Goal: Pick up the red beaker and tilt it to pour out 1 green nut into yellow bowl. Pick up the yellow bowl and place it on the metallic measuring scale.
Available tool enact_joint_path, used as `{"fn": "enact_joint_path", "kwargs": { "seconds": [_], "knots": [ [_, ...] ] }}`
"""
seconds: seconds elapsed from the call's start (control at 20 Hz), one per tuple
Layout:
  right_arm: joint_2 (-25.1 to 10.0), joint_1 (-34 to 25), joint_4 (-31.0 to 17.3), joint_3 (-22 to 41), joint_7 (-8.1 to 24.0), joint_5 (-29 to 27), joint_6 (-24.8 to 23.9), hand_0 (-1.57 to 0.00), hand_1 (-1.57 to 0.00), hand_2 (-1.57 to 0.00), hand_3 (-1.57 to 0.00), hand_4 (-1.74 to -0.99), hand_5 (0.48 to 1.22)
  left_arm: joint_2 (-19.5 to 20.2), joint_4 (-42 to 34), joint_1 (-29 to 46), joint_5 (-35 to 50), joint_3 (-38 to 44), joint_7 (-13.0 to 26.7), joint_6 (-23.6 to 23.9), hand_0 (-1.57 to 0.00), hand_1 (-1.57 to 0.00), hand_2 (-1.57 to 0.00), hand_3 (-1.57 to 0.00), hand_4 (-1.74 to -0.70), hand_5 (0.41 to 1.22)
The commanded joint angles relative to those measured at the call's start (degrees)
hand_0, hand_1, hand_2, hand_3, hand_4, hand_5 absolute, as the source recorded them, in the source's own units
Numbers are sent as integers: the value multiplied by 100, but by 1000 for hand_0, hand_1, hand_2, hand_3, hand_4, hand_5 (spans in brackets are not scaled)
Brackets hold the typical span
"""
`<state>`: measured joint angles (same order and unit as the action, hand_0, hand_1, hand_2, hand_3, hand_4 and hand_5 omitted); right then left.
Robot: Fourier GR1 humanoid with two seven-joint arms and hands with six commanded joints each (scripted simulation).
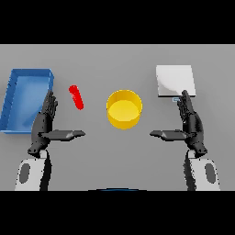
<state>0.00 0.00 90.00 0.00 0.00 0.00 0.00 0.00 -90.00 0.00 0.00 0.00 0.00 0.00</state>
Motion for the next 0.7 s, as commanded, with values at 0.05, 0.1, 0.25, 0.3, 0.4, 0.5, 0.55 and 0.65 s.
{"fn": "enact_joint_path", "kwargs": {
  "seconds": [0.05, 0.1, 0.25, 0.3, 0.4, 0.5, 0.55, 0.65],
  "knots": [
    [18, -7, -3, 15, 5, 13, -16, 1, 1, 1, 1, -1245, 681, 0, 2, -4, 1, -1, 2, 5, 1, 1, 1, 1, -1204, 652],
    [31, -12, -5, 26, 8, 24, -24, 1, 1, 1, 1, -1245, 681, -1, 3, -5, 1, -1, 4, 5, 1, 1, 1, 1, -1204, 652],
    [51, -21, -3, 44, 22, 53, -51, 1, 1, 1, 1, -1245, 681, 7, 19, 2, 2, 3, 26, -2, 1, 1, 1, 1, -1204, 652],
    [-177, 168, 177, 289, -384, 638, -162, 1, 1, 1, 1, -1245, 681, 139, -231, 142, -296, -216, 17, -7, 1, 1, 1, 1, -1204, 652],
    [-329, 495, 556, 631, -648, 1282, -289, 1, 1, 1, 1, -1239, 679, 286, -611, 313, -559, -434, 109, -35, 1, 1, 1, 1, -1212, 650],
    [-347, 511, 652, 768, -504, 1577, -385, 1, 1, 1, 1, -1235, 678, 324, -772, 491, -687, -566, 259, -61, 1, 1, 1, 1, -1223, 658],
    [-345, 531, 679, 812, -486, 1610, -360, 1, 1, 1, 1, -1235, 678, 334, -826, 509, -726, -603, 337, -65, 1, 1, 1, 1, -1224, 660],
    [-373, 643, 814, 821, -569, 1536, -283, 1, 1, 1, 1, -1245, 681, 341, -790, 481, -767, -647, 329, -96, 1, 1, 1, 1, -1230, 662]
  ]
}}
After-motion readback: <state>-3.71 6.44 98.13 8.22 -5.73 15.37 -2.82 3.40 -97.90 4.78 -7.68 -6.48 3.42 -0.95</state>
